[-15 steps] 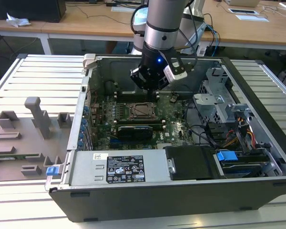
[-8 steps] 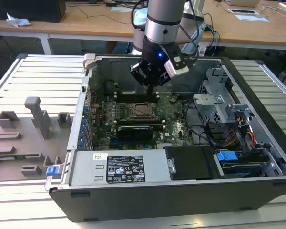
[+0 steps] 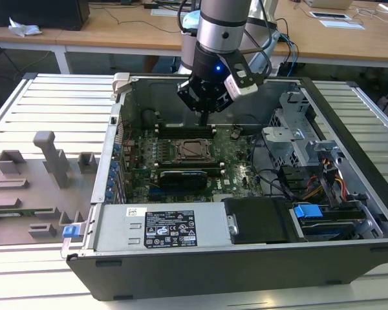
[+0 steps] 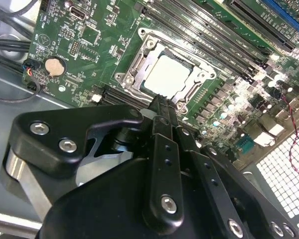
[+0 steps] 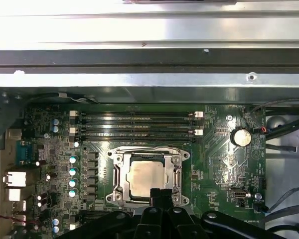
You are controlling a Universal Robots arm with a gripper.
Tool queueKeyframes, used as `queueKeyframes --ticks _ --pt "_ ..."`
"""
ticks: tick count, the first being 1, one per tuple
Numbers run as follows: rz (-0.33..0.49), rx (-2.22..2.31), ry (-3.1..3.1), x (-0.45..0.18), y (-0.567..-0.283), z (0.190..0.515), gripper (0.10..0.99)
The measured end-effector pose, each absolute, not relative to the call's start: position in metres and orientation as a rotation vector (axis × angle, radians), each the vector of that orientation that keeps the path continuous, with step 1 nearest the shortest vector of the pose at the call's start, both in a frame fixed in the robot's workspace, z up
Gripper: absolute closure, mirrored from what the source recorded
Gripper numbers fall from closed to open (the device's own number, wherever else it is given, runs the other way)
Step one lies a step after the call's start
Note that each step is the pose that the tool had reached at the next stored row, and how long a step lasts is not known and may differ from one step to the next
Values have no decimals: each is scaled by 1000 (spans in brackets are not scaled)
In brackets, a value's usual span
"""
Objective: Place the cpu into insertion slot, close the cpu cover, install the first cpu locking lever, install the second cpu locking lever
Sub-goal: 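Install the first cpu locking lever, then install the second cpu locking lever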
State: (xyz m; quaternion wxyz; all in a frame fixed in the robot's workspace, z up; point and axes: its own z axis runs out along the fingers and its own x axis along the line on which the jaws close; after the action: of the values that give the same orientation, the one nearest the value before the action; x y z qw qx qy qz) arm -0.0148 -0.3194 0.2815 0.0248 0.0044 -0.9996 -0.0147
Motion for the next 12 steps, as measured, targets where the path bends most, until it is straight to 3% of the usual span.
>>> queueKeyframes --ticks 12 --pt "-45 14 -3092 -15 -320 282 980"
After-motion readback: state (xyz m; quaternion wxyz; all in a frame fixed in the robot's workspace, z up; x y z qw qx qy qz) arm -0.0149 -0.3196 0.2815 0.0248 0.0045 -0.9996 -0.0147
